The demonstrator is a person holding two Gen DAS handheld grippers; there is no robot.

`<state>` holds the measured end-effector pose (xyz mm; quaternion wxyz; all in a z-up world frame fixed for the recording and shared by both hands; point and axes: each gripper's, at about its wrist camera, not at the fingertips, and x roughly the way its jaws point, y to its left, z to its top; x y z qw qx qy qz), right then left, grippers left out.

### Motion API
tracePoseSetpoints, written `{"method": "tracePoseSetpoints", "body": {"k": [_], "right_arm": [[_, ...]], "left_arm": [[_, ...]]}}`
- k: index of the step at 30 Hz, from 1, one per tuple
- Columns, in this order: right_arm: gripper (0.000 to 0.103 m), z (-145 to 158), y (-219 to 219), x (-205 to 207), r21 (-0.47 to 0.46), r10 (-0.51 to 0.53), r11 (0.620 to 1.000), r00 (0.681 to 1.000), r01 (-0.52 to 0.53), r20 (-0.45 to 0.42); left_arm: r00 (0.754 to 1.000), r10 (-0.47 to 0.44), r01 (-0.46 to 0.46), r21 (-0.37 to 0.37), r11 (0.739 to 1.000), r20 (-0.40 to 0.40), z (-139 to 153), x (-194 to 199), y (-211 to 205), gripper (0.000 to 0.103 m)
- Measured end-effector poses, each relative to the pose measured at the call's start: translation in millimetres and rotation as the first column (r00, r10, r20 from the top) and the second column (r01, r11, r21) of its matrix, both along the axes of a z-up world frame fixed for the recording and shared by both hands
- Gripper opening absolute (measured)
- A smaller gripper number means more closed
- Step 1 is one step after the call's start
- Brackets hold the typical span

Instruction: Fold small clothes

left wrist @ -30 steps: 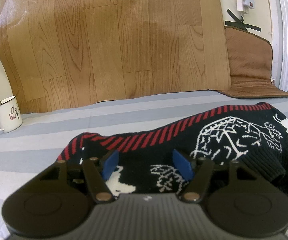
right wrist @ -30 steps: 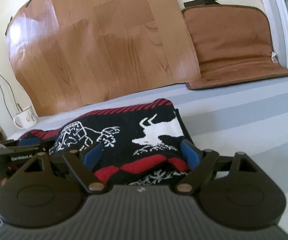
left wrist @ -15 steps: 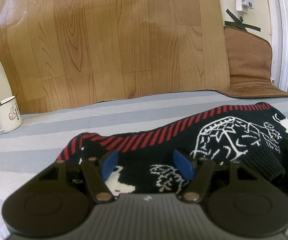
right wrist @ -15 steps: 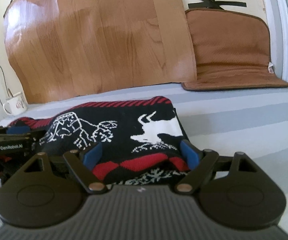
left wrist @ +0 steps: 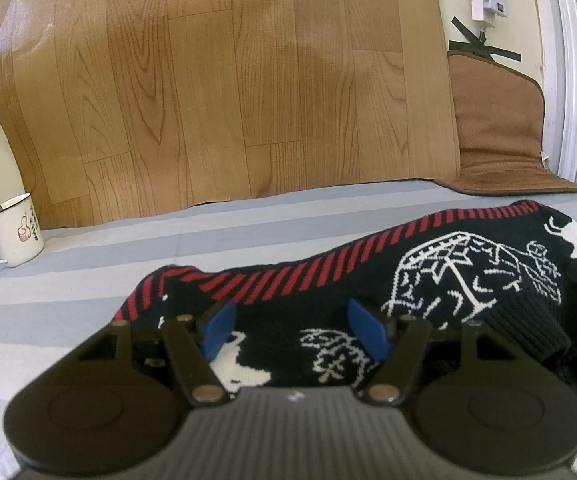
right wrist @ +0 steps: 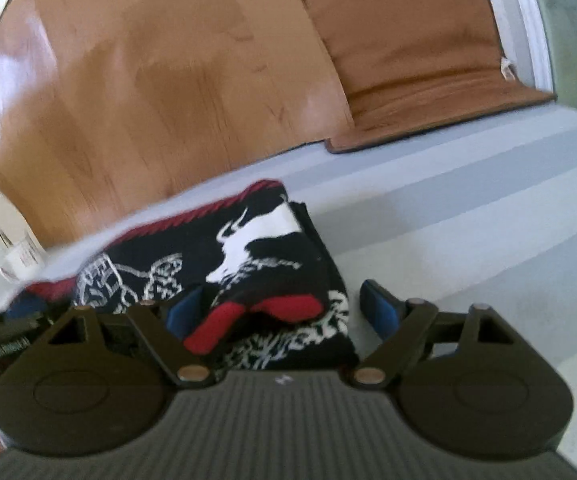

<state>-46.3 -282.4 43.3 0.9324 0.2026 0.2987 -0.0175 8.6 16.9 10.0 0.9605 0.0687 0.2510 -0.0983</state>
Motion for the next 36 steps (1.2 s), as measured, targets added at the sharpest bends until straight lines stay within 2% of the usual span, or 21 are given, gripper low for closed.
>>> {"method": "tracePoseSetpoints", "body": {"k": [4, 11, 15, 17, 21, 23, 24, 25, 26, 27, 28, 29, 30, 33, 34, 36], "right_arm": [[0.086, 1.1, 7.6, -3.7, -0.038, -0.008, 0.999, 1.000, 0.008, 0.002], [0.087, 3.4, 2.4, -3.9, -0.003, -0.010, 1.000, 1.000, 0.010, 0.017], [0.087, 19.7, -8.2, 5.1, 0.028, -0.004, 1.000, 0.999, 0.003, 0.038], [0.087, 28.6, -14.1, 16.5, 0.072, 0.012, 0.997, 0.999, -0.014, 0.034], [0.087, 38.2, -15.7, 46.6, 0.079, 0.017, 0.997, 1.000, -0.016, -0.014], [0.087, 37.5, -15.8, 58.9, 0.094, 0.023, 0.995, 0.999, -0.020, -0.034], [0.087, 35.9, -15.7, 65.1, 0.108, 0.029, 0.994, 0.999, -0.024, -0.046], [0.086, 34.7, -16.5, 71.0, 0.125, 0.041, 0.992, 0.998, -0.034, -0.056], [0.080, 33.6, -15.0, 76.3, 0.137, 0.053, 0.990, 0.996, -0.044, -0.065], [0.065, 33.0, -11.7, 81.3, 0.136, 0.069, 0.989, 0.995, -0.059, -0.073], [0.054, 32.8, -7.3, 86.1, 0.126, 0.095, 0.988, 0.992, -0.084, -0.084], [0.038, 32.7, -1.5, 89.7, 0.113, 0.123, 0.987, 0.988, -0.112, -0.094], [0.026, 33.4, 4.4, 90.5, 0.093, 0.127, 0.989, 0.987, -0.119, -0.096], [0.020, 48.7, 16.7, 80.0, -0.008, 0.118, 0.993, 0.992, -0.118, -0.041], [0.020, 51.5, 15.6, 75.4, -0.025, 0.104, 0.994, 0.994, -0.105, -0.017], [0.019, 44.6, 13.3, 78.3, -0.082, 0.073, 0.994, 0.997, -0.076, -0.038]], "left_arm": [[1.000, 0.000, 0.000, 0.000, 1.000, 0.000, 0.0, 0.0, 0.1, 0.065], [1.000, -0.004, 0.004, -0.002, 1.000, -0.003, 0.0, -0.5, -0.4, 0.068], [1.000, -0.013, 0.013, -0.006, 1.000, -0.006, -0.1, -0.2, -0.1, 0.071], [1.000, -0.015, 0.015, -0.008, 1.000, -0.007, -0.3, -0.9, -0.1, 0.073], [1.000, -0.010, 0.010, -0.017, 1.000, 0.008, 0.3, -3.0, 1.5, 0.079], [1.000, -0.001, 0.002, -0.041, 0.999, 0.026, 2.3, -5.4, 6.0, 0.083], [0.999, 0.004, -0.001, -0.064, 0.998, 0.038, 4.3, -6.3, 10.1, 0.092], [0.998, 0.010, -0.005, -0.095, 0.995, 0.057, 7.2, -8.0, 15.6, 0.092], [0.996, 0.027, -0.016, -0.129, 0.992, 0.083, 11.0, -10.1, 22.6, 0.092], [0.992, 0.054, -0.036, -0.159, 0.987, 0.112, 14.7, -12.4, 29.8, 0.095], [0.988, 0.082, -0.056, -0.188, 0.981, 0.132, 17.7, -13.8, 36.4, 0.099], [0.983, 0.115, -0.081, -0.221, 0.972, 0.144, 19.6, -14.4, 43.7, 0.099], [0.980, 0.142, -0.103, -0.254, 0.962, 0.138, 20.9, -13.1, 51.8, 0.099], [0.982, 0.180, -0.152, -0.328, 0.932, 0.055, 18.5, 0.0, 71.7, 0.099], [0.982, 0.186, -0.166, -0.339, 0.926, 0.029, 16.6, 3.8, 74.8, 0.099], [0.982, 0.190, -0.183, -0.328, 0.927, -0.010, 13.0, 11.3, 74.7, 0.099]]}}
